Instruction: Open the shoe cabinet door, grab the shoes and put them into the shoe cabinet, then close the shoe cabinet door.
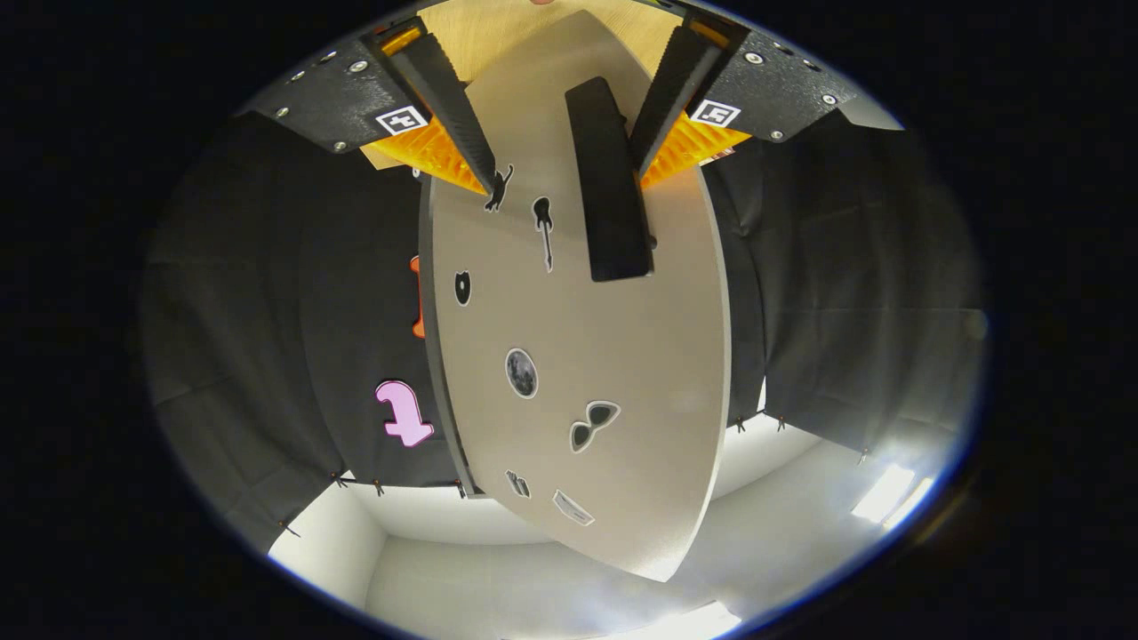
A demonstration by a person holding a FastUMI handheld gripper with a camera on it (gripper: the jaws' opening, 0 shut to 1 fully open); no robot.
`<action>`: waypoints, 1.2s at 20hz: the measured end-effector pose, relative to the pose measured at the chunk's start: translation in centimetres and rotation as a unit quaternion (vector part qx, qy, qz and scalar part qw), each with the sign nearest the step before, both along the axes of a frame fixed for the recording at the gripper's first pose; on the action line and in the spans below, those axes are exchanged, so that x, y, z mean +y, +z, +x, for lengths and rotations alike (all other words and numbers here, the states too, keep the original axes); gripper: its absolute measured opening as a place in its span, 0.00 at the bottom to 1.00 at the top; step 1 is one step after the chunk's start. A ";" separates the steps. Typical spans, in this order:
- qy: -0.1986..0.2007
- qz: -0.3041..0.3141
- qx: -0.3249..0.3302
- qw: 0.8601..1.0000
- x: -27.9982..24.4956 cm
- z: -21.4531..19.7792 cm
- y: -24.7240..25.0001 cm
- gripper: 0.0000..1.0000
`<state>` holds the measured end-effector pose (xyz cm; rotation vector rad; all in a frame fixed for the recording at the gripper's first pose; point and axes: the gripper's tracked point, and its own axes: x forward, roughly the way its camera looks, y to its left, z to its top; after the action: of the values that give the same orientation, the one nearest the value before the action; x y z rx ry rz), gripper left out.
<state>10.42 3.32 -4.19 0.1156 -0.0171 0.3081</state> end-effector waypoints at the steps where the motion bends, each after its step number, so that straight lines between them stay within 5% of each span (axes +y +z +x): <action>1: 0.004 0.003 0.001 1.000 0.2 -0.1 0.0 0.92; 24: -0.024 -0.045 -0.006 0.999 0.0 0.2 -0.1 0.95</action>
<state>10.65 3.37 -4.30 0.0245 -0.0169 0.2605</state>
